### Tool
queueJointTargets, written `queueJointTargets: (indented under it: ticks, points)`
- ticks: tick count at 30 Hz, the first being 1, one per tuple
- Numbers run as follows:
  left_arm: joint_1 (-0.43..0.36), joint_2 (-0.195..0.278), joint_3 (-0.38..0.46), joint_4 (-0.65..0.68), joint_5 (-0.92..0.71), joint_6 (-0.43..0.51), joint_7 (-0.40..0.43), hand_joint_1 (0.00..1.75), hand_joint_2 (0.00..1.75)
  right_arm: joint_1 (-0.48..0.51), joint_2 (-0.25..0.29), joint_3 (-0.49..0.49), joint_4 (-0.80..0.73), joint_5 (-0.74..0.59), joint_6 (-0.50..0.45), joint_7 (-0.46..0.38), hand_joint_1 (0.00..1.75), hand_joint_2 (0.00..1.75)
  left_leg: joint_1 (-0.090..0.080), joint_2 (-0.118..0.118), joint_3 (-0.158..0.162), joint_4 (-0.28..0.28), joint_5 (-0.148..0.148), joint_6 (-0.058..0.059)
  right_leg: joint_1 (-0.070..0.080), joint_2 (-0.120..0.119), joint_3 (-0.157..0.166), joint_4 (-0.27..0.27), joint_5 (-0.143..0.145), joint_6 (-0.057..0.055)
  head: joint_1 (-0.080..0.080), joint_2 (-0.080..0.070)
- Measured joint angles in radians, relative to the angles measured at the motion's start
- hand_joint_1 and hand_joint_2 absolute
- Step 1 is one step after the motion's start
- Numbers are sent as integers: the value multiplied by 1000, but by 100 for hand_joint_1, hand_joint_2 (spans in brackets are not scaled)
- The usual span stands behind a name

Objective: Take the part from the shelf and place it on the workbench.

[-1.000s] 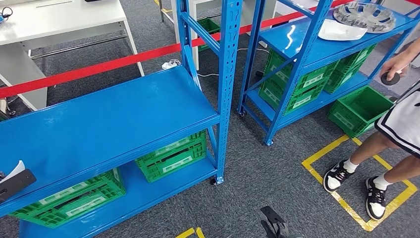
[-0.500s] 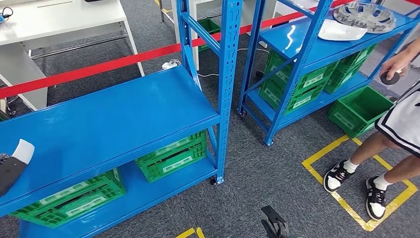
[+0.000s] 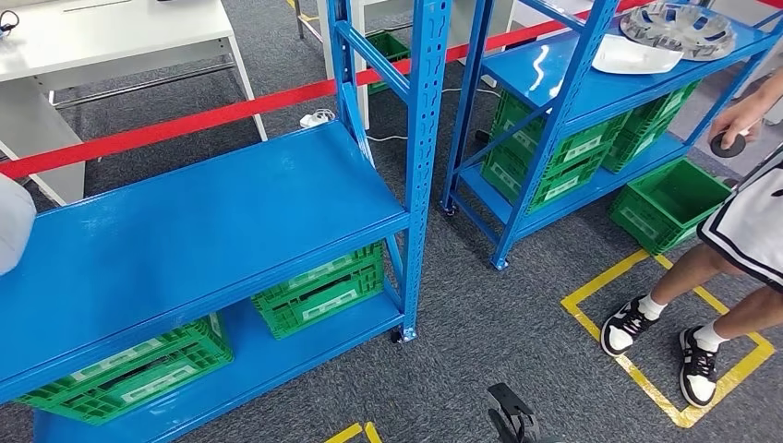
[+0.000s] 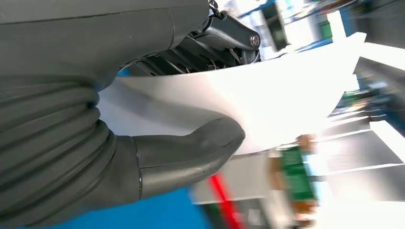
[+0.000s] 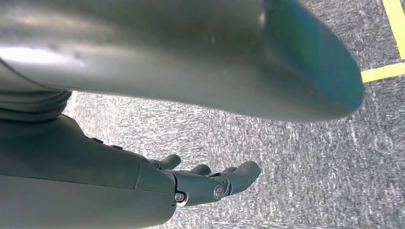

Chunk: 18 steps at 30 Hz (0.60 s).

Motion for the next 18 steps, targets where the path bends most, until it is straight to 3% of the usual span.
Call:
queueJointTargets:
  ticks: [7, 18]
  points:
    - [34, -2, -10, -171, 82, -6, 6, 175, 175, 0, 2, -1, 0, 9, 0, 0, 0, 0, 0, 0, 0, 0, 0, 0, 0, 0, 0, 0, 0, 0, 0, 0]
    - [53, 7, -26, -222, 97, 24, -16, 175, 175, 1, 3, -2, 0, 22, 0, -1, 0, 0, 0, -1, 0, 0, 0, 0, 0, 0, 0, 0, 0, 0, 0, 0]
